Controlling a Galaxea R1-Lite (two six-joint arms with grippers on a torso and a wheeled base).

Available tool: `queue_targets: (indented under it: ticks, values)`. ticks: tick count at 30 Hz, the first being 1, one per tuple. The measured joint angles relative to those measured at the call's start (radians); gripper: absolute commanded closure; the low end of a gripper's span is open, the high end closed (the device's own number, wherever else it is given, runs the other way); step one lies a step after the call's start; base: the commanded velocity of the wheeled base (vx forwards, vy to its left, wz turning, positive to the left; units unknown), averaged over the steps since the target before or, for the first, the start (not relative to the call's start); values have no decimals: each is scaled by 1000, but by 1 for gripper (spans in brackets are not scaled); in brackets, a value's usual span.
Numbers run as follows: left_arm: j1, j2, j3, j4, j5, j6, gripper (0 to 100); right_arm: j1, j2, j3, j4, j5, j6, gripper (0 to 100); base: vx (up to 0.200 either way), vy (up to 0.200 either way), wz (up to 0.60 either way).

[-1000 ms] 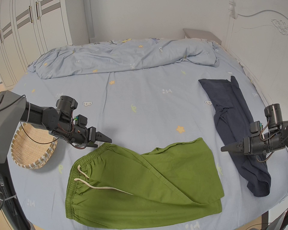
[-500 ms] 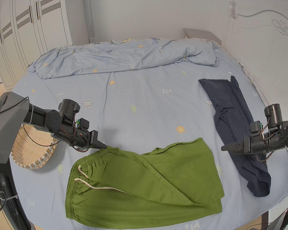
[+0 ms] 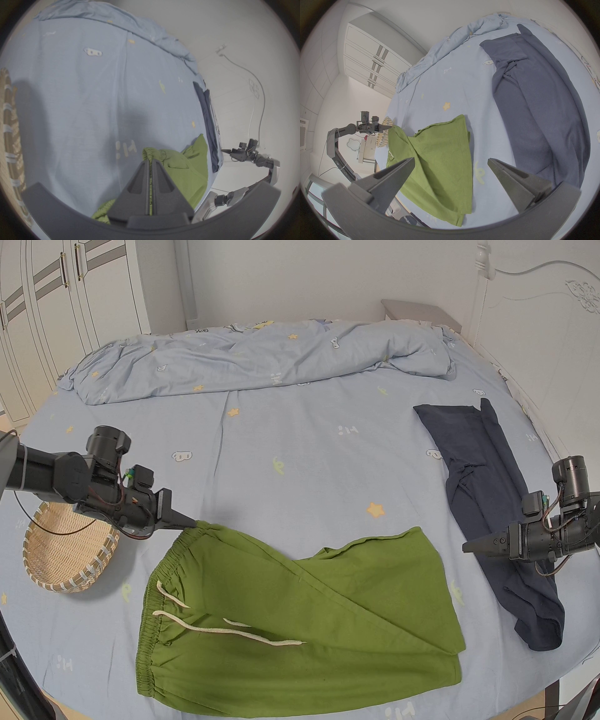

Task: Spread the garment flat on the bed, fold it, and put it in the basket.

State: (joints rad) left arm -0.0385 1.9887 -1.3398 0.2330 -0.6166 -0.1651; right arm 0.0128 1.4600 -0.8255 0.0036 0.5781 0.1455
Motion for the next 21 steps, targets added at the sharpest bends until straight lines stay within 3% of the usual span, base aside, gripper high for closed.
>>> queue_targets:
  ticks: [8,21]
  values:
    - [97,-71,1,-5,-64,-29,100,-11,1,-2,-1,1,0,0,0,0,0]
    - [95,-33,-21,-7,-53,-26,100,-29,64,35,-1,15,-3,0,0,0,0]
